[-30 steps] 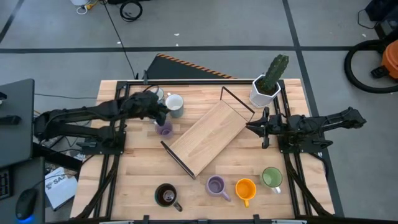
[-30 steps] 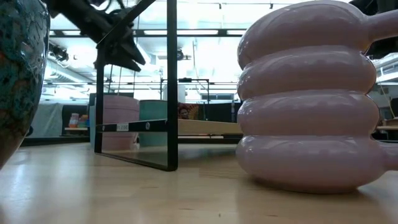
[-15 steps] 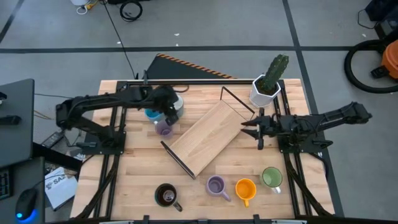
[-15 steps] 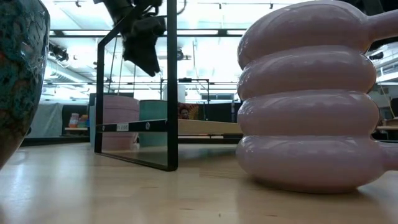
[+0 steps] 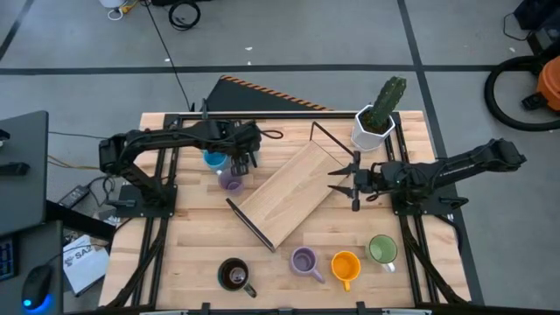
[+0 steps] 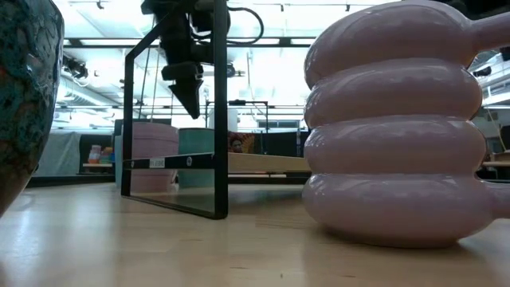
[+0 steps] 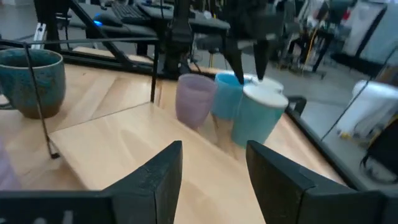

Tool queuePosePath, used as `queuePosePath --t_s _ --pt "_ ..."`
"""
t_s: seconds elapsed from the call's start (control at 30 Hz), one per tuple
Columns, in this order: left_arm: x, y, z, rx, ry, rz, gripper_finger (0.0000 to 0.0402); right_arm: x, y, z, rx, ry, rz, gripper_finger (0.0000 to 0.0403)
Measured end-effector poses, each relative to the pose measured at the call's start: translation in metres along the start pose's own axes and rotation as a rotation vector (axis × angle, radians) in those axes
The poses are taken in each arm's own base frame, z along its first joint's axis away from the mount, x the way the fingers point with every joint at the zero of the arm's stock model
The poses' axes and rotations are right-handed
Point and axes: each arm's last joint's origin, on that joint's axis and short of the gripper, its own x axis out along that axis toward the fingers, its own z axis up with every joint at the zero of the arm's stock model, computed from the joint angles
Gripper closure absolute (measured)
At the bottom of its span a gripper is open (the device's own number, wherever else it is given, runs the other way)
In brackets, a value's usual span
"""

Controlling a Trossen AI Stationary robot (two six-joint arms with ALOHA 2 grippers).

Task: Place coffee mugs
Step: Put the middle green mug on the shelf

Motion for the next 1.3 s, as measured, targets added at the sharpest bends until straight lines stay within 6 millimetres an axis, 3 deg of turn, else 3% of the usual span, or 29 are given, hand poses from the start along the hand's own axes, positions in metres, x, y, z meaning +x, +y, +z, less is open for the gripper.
queuePosePath --t_s 0.23,0.5,0.87,1.07,1.3 --pt "0.002 0.002 -0.003 0.029 0.023 -0.038 0.0212 0.008 -0.012 0.003 -0.027 -0.089 0.080 0.0222" --pt "0.012 0.011 -0.008 0.019 0.048 -0.078 0.0212 0.015 -0.027 -0.005 -0.015 -0.069 0.117 0.0222" --pt "0.045 0.007 -0.004 0.078 0.125 -0.097 0.0215 0.015 -0.027 -0.006 -0.015 -0.073 0.138 0.0222" --pt "0.063 0.003 -0.003 0.116 0.182 -0.090 0.0255 0.015 -0.027 -0.006 -0.015 -0.074 0.138 0.0222" --pt "0.067 0.003 -0.002 0.156 0.186 -0.085 0.0343 0.015 -0.027 -0.006 -0.015 -0.071 0.138 0.0224"
